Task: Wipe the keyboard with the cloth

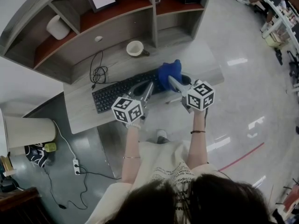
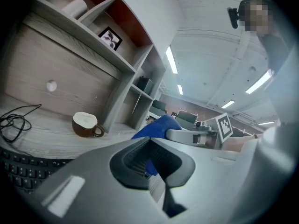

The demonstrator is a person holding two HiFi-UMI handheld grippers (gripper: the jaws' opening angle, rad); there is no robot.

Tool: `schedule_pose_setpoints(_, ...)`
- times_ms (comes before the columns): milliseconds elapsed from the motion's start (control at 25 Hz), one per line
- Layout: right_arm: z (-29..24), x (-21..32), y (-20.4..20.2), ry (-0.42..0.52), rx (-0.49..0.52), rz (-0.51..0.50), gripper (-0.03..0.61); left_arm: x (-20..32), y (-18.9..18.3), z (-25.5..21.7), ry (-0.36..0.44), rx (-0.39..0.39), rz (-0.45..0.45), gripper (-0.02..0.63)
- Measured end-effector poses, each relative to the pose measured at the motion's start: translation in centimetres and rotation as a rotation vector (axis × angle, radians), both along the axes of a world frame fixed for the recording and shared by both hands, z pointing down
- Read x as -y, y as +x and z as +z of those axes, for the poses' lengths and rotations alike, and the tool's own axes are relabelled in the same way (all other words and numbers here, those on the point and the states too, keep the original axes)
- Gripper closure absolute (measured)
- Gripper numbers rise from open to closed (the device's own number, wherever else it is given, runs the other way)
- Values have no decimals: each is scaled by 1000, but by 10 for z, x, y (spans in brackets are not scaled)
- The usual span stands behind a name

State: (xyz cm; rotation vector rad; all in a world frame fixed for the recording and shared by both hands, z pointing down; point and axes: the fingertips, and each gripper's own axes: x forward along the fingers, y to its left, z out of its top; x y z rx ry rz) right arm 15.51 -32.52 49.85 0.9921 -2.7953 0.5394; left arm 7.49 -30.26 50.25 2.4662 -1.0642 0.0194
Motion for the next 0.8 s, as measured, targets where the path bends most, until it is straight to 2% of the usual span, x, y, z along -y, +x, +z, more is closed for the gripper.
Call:
schedule_pose_setpoints(400,16,19,20,-24,-46,61,526,10,10,17,-44,-3,17,615)
schedule_pose_setpoints(800,33,24,22,-55,-71,71,526,11,10,27,-73,1,3,617)
